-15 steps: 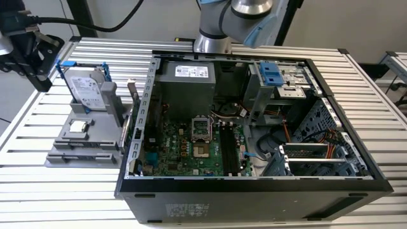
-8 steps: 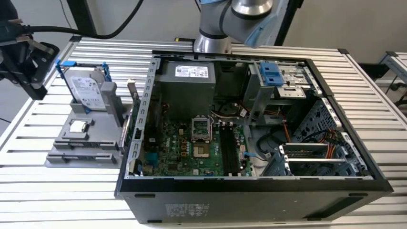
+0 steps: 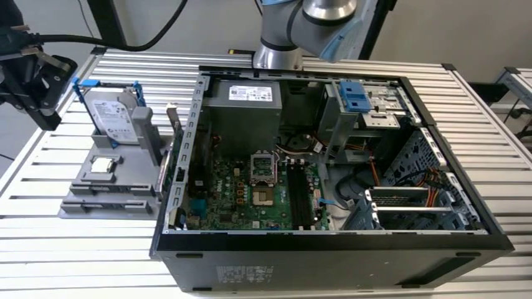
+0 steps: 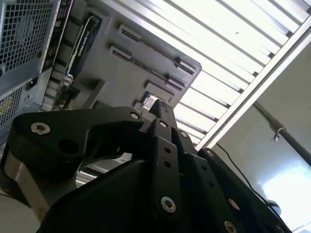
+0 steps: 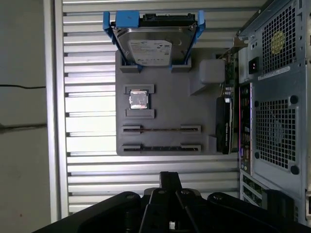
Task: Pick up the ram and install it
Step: 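Reach for the ram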
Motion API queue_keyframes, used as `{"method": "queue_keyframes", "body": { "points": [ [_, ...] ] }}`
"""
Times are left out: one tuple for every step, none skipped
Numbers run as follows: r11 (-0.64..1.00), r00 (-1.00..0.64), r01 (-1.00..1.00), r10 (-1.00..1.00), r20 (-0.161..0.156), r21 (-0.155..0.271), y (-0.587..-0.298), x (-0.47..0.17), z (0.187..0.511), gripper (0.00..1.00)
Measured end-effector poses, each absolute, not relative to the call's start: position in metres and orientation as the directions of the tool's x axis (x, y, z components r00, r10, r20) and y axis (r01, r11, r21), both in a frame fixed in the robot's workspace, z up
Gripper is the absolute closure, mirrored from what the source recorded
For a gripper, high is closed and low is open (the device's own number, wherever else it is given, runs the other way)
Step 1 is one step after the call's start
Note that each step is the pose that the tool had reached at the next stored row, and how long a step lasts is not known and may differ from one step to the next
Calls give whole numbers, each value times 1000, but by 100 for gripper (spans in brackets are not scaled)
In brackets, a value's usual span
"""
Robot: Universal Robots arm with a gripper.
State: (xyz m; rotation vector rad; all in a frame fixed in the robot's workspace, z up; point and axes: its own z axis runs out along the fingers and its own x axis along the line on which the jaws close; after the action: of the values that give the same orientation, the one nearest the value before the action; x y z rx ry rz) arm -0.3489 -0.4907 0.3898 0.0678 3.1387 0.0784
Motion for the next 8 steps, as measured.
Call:
{"method": "queue_keyframes", "body": {
  "points": [
    [998,-999,43,43,0,50,-491,-349,390,100],
    [998,-999,43,43,0,50,-491,-349,390,100],
    [998,-999,43,43,0,50,-491,-349,390,100],
    [998,-999,42,42,0,50,-491,-349,390,100],
    [998,-999,34,34,0,50,-491,-349,390,100],
    [999,-1000,19,19,0,50,-491,-349,390,100],
    [999,-1000,1,1,0,50,-491,-349,390,100],
    [999,-1000,-17,-17,0,50,-491,-349,390,100]
  ]
}}
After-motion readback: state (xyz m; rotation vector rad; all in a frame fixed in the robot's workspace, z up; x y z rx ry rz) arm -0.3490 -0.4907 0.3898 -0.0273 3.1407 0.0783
